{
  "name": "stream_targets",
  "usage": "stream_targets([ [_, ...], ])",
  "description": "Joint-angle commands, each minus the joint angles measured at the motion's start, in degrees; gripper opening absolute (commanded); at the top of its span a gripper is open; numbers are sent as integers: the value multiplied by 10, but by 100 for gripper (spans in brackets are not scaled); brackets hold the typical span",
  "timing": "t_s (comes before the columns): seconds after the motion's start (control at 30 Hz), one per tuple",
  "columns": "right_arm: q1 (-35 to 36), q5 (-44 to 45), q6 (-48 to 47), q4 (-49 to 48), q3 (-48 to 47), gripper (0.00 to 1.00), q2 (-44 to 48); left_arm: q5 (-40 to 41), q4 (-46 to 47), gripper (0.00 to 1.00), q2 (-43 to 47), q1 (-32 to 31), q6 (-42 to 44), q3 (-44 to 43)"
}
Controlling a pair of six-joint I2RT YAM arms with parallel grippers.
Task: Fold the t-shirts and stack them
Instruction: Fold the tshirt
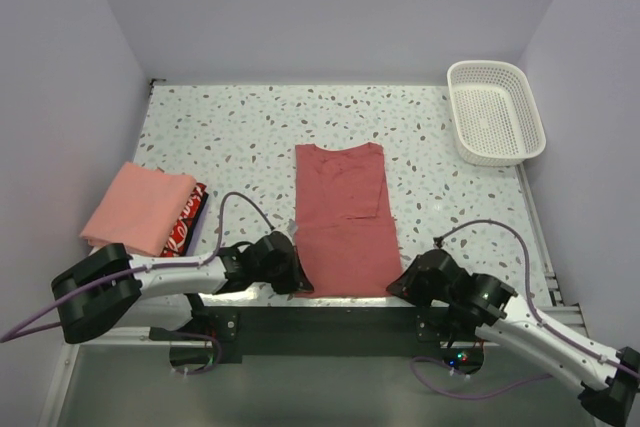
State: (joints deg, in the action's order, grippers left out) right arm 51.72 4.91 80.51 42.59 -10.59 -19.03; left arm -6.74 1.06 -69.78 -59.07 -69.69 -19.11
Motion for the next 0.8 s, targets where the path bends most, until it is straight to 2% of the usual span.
stream_targets([
  [0.0,0,84,22,129,-31,29,11,20,-48,1,7,-4,4,15],
  [0.2,0,103,1,150,-58,30,-31,21,-52,1,13,-3,5,11],
  [0.23,-1,104,-4,144,-65,34,-50,23,-55,1,14,-3,6,9],
  [0.37,-1,82,-53,103,-89,39,-114,16,-57,3,30,-3,9,5],
  [0.47,-1,77,-90,93,-122,42,-170,21,-75,13,58,-3,18,-12],
  [0.5,-1,79,-99,94,-132,43,-177,25,-84,20,75,-3,21,-24],
  [0.67,0,65,-140,83,-158,49,-204,31,-165,31,119,-3,26,-47],
  [0.77,-1,17,-148,31,-135,49,-220,42,-213,35,132,-3,26,-58],
])
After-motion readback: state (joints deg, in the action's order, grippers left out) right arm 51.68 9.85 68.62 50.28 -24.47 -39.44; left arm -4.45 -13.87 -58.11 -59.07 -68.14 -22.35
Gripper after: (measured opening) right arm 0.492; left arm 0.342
